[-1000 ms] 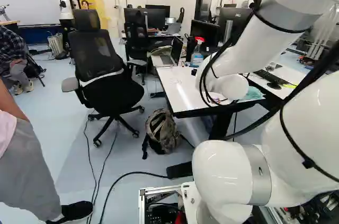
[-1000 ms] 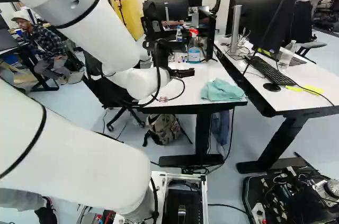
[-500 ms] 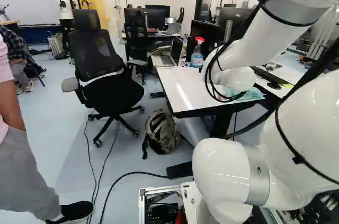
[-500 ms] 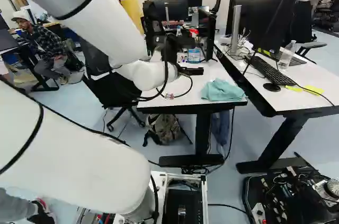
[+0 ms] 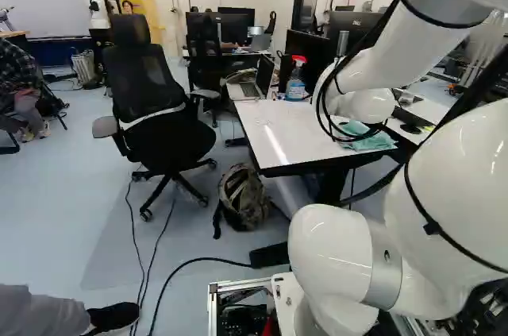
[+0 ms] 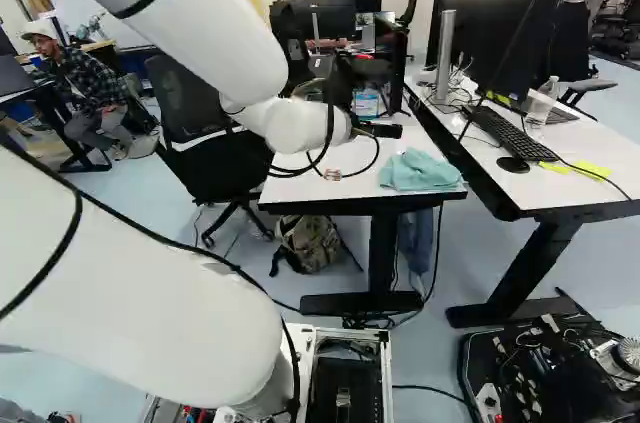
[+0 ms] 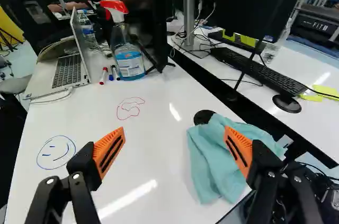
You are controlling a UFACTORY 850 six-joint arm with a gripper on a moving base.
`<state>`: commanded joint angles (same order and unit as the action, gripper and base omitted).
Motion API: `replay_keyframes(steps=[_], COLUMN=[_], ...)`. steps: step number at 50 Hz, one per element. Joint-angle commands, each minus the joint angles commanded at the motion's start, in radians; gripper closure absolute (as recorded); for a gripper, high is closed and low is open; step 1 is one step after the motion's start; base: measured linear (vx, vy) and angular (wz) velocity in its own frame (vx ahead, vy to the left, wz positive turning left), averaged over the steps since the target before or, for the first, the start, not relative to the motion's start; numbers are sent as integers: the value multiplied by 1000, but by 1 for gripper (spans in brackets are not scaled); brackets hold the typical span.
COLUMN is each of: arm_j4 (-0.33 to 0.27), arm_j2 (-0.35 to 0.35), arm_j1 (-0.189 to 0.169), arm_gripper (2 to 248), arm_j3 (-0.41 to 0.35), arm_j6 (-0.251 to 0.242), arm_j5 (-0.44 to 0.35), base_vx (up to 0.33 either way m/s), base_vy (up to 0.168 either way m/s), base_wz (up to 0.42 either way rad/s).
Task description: Clean the table with the green towel
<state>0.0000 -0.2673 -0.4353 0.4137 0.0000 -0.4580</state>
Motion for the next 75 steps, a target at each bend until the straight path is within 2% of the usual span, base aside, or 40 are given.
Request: replay_keyframes(steps=[28,38,65,75], arm_j4=[0,0,0,0], arm_j2=[30,65,160,221], arm_j1=[-85,-115,-192,-206], arm_gripper=[3,3,3,3], arm_j3=[91,122,209,249], arm_j6=[0,0,0,0], arm_j5=[116,153,171,171], base_vx=[0,0,0,0], base_vy=[0,0,0,0], base_wz=[0,0,0,0])
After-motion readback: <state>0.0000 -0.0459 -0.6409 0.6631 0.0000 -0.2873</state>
